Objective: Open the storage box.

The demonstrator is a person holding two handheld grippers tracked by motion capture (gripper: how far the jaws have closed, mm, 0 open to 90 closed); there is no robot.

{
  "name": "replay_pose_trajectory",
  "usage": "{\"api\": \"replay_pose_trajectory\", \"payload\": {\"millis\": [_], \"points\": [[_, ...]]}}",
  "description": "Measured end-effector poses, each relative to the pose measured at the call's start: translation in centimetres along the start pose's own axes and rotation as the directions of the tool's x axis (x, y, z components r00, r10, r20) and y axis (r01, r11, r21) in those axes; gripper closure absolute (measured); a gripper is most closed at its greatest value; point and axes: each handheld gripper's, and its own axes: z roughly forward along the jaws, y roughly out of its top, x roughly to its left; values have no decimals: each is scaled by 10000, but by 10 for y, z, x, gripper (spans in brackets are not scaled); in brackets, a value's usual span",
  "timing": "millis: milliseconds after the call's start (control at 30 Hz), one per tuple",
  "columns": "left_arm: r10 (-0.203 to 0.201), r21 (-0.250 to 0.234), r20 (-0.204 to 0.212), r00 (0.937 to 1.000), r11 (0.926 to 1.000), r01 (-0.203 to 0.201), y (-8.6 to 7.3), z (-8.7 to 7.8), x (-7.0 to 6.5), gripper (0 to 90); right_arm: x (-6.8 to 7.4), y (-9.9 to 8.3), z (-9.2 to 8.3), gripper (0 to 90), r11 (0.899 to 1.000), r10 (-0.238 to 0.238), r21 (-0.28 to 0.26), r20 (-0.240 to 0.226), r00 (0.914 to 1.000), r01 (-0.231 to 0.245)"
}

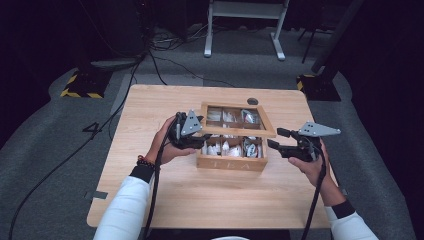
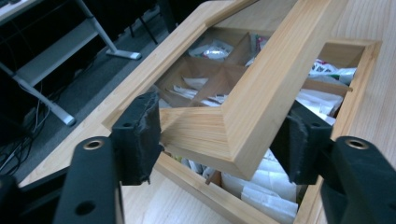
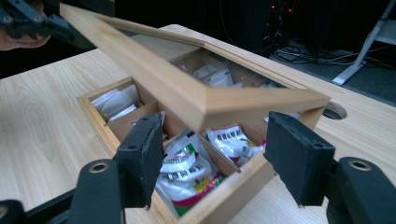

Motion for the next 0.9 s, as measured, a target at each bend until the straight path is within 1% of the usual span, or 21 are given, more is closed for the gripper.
{"api": "replay_pose_trajectory", "payload": {"millis": [67,167,200,267,300,367,400,433,467,500,533,567,600,667,733,800,833,867,900], "points": [[171,-27,21,9999,9999,-171,4,-1,3,426,-4,-3,-5,371,10000,45,-22,-45,10000,-45],[242,-24,58,9997,9997,-242,8,-2,5,459,-9,-11,-12,369,10000,66,70,29,10000,-66],[210,-9,148,9997,9998,-210,13,-3,8,465,-12,-15,-15,369,9998,102,164,53,9999,-103],[180,-36,170,9997,9998,-179,17,-3,11,488,-16,-23,-18,368,9991,206,358,206,9996,-213],[186,-3,253,9995,9998,-186,19,-3,13,489,-18,-28,-19,368,9985,290,461,307,9991,-304],[249,-36,325,9992,9997,-248,23,-3,15,501,-22,-40,-22,368,9963,499,680,382,9980,-525],[212,-99,346,9992,9997,-208,24,-2,17,506,-24,-44,-23,368,9953,611,723,386,9974,-638],[191,-108,365,9992,9998,-187,26,-2,19,509,-26,-51,-23,367,9935,687,885,402,9968,-721],[191,-108,365,9992,9998,-187,26,-2,19,513,-26,-56,-23,362,9918,656,1069,413,9970,-697],[115,-182,457,9989,9998,-106,28,-2,23,513,-27,-61,-23,361,9900,576,1260,467,9972,-631],[44,-261,515,9987,9997,-31,29,-2,26,513,-27,-65,-23,361,9890,546,1352,471,9974,-605],[44,-261,515,9987,9997,-31,29,-2,26,514,-27,-65,-23,361,9890,546,1352,471,9974,-605],[-37,-389,620,9981,9992,62,32,-1,32,514,-28,-75,-22,360,9854,636,1564,295,9975,-675],[-124,-496,704,9974,9986,159,36,-1,38,513,-28,-81,-20,358,9809,553,1849,319,9980,-603],[-206,-567,773,9968,9981,250,40,0,45,513,-28,-87,-17,358,9781,577,1991,226,9981,-610],[-300,-661,776,9965,9972,352,44,1,51,513,-27,-90,-13,358,9754,478,2147,189,9987,-508],[-300,-661,776,9965,9972,352,44,1,51,512,-27,-90,-13,358,9754,478,2147,189,9987,-508],[-374,-726,804,9961,9964,433,46,2,55,512,-27,-91,-12,358,9755,525,2130,179,9985,-551],[-551,-809,768,9955,9948,613,48,3,59,508,-26,-93,-9,358,9743,562,2183,64,9984,-562]]}}
